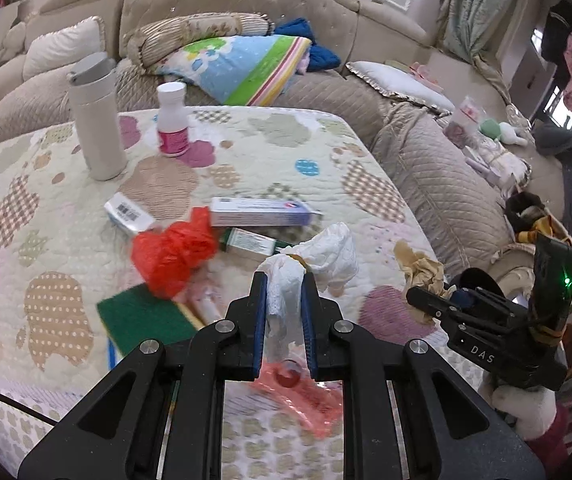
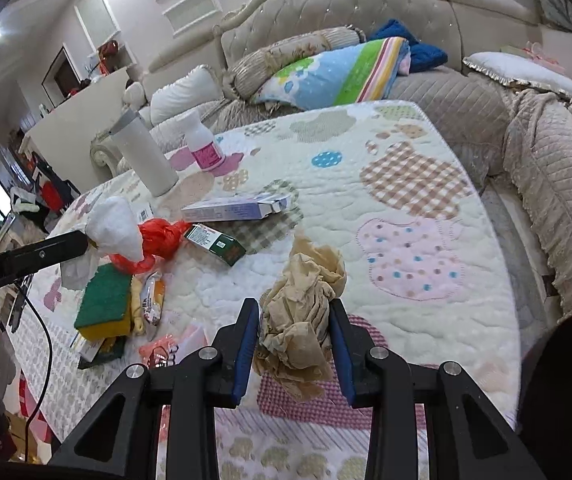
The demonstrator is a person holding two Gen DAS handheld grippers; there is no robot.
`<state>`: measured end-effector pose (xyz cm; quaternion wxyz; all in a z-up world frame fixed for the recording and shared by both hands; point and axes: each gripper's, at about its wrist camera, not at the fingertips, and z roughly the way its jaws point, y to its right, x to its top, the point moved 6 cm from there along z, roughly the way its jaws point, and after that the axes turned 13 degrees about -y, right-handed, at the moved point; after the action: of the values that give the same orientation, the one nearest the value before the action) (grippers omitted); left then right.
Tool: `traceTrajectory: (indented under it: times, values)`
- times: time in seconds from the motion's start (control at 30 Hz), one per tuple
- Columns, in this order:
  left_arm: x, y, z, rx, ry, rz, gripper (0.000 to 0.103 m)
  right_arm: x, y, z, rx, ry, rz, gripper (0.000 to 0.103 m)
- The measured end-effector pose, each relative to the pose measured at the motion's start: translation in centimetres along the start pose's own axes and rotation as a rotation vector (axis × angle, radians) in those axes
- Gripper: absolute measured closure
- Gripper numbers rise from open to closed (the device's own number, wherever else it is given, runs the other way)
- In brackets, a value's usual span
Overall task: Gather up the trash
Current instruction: 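Carry tissue and paper over the black bin and open both tools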
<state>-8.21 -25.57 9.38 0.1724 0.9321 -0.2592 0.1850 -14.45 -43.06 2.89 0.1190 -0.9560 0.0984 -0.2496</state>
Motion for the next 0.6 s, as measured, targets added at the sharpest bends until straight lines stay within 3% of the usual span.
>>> traceTrajectory:
  times: [0.6]
  values:
    - [-1.9,12.6,3.5,-0.015,-0.037,0.135,0.089,-3.8,7.8,-5.9,-0.079,0.059,0.105,0.069]
